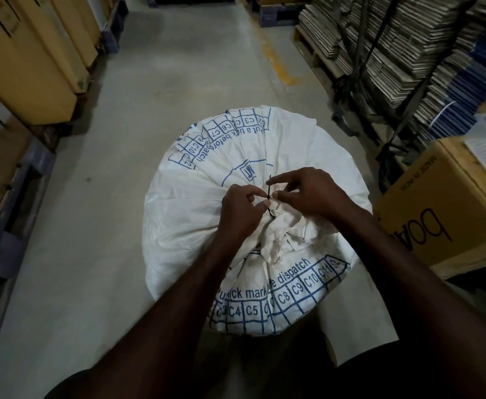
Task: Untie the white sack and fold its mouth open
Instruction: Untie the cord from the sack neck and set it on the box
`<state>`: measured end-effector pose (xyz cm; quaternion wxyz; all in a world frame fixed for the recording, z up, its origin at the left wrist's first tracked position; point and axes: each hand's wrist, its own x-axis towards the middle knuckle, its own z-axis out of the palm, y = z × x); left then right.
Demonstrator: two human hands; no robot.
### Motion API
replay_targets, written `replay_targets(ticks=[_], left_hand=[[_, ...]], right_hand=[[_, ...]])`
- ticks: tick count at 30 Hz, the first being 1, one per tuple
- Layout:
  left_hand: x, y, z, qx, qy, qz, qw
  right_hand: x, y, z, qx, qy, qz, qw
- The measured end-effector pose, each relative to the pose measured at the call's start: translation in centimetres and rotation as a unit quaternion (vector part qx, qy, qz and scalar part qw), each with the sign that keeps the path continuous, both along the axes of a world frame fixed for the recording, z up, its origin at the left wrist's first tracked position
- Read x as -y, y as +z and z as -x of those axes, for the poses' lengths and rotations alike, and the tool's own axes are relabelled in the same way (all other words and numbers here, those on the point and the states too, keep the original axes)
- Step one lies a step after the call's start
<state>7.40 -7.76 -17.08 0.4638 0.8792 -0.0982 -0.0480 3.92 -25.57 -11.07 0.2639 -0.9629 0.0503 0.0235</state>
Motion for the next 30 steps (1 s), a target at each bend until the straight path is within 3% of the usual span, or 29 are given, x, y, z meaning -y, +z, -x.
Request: replay_targets(ticks=[4, 8, 26, 30], left_hand=[[0.3, -0.5, 1.1, 0.029, 0.008, -0.005, 1.0], [0.2, -1.3, 1.7, 0.059, 0.022, 0.003, 0.998], [0.7, -0.5, 2.1, 0.103, -0.006, 0.009, 0.995], [1.0, 0.1, 1.7, 0.077, -0.018, 0.012, 0.997]], right_hand=[[-1.3, 0.3, -0.2, -0.022, 0.019, 0.126, 0.992], [-1.9, -0.4, -0.3, -0.015, 0.019, 0.177, 0.984], [-1.4, -1.0, 0.1, 0.049, -0.047, 0.121, 0.99], [-1.5, -0.9, 0.3, 0.073, -0.056, 0.114, 0.989]])
